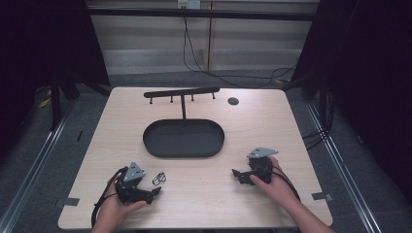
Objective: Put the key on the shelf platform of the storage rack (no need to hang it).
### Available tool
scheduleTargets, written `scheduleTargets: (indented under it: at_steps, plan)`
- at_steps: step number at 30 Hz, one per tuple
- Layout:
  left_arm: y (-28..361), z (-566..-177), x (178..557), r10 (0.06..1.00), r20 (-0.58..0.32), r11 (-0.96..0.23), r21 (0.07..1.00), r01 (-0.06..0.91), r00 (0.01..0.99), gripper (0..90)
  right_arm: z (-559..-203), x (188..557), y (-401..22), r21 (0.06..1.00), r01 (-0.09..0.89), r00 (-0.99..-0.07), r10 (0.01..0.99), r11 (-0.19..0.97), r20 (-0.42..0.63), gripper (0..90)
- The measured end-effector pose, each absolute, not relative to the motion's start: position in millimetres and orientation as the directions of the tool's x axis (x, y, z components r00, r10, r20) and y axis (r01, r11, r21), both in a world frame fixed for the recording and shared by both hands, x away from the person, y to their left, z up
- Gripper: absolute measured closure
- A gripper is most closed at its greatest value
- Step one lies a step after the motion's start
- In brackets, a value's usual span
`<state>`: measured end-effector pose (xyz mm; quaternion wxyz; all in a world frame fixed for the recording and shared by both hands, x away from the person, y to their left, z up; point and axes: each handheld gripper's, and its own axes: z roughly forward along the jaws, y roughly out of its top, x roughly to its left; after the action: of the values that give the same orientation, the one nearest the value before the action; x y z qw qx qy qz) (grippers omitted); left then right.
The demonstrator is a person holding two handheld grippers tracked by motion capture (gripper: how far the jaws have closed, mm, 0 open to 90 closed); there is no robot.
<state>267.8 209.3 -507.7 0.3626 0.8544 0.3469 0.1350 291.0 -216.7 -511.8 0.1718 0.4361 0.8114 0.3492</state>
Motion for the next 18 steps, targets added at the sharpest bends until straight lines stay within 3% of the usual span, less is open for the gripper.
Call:
scheduleTargets:
  at_steps: [3, 6, 14, 18]
  plan:
    - [209.2, -507.4, 267.2, 0.694, -0.019, -0.495, 0.714, 0.496, 0.720, 10.7, -511.8, 291.0, -216.7, 0.717, 0.588, -0.560, 0.828, 0.376, 0.026, 13.7]
    - [207.3, -501.9, 267.1, 0.692, -0.026, -0.513, 0.685, 0.517, 0.721, 19.2, -511.8, 291.0, -216.7, 0.717, 0.588, -0.560, 0.828, 0.375, 0.026, 13.7]
    - [204.1, -485.0, 271.1, 0.705, -0.052, -0.541, 0.606, 0.583, 0.708, 26.7, -511.8, 291.0, -216.7, 0.716, 0.588, -0.561, 0.828, 0.376, 0.026, 13.7]
    - [201.6, -476.8, 274.8, 0.685, -0.069, -0.575, 0.560, 0.597, 0.725, 35.1, -511.8, 291.0, -216.7, 0.716, 0.588, -0.560, 0.828, 0.375, 0.026, 13.7]
